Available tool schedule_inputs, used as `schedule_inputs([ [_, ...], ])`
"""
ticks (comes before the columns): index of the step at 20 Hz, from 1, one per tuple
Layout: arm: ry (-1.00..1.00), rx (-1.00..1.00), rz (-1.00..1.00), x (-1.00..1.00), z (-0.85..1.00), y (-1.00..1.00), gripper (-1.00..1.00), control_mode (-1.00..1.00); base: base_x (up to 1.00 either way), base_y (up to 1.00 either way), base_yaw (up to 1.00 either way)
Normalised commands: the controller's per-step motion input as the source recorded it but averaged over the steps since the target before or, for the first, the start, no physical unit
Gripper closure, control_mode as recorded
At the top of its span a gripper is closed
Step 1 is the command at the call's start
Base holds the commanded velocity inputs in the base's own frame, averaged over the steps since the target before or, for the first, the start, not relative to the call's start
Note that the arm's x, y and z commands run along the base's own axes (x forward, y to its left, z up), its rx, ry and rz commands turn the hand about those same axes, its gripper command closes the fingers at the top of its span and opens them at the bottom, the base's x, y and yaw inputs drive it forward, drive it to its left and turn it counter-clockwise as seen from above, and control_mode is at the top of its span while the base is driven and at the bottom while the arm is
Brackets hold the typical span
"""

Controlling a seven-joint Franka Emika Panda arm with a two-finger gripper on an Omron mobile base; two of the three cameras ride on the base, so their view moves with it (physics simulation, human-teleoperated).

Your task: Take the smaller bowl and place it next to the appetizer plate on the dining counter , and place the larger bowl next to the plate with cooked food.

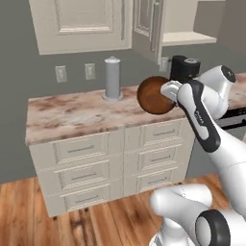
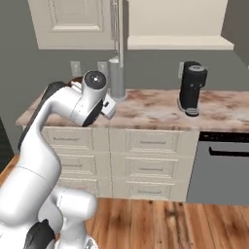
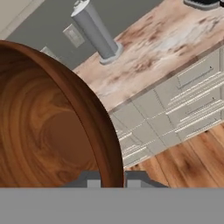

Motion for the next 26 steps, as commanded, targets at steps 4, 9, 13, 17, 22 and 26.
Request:
schedule_inputs([
  [4, 0.0, 0.0, 0.0, 0.0, 0.0, 0.0, 1.0, 1.0, -0.86, 0.36, -0.18],
  [9, 0.0, 0.0, 0.0, 0.0, 0.0, 0.0, 1.0, 1.0, -0.98, 0.25, -0.16],
  [13, 0.0, 0.0, 0.0, 0.0, 0.0, 0.0, 1.0, 1.0, -1.0, 0.02, -0.14],
  [17, 0.0, 0.0, 0.0, 0.0, 0.0, 0.0, 1.0, 1.0, -1.0, 0.0, -0.1],
  [22, 0.0, 0.0, 0.0, 0.0, 0.0, 0.0, 1.0, 1.0, -1.0, 0.0, -0.05],
  [26, 0.0, 0.0, 0.0, 0.0, 0.0, 0.0, 1.0, 1.0, -1.0, 0.0, -0.03],
])
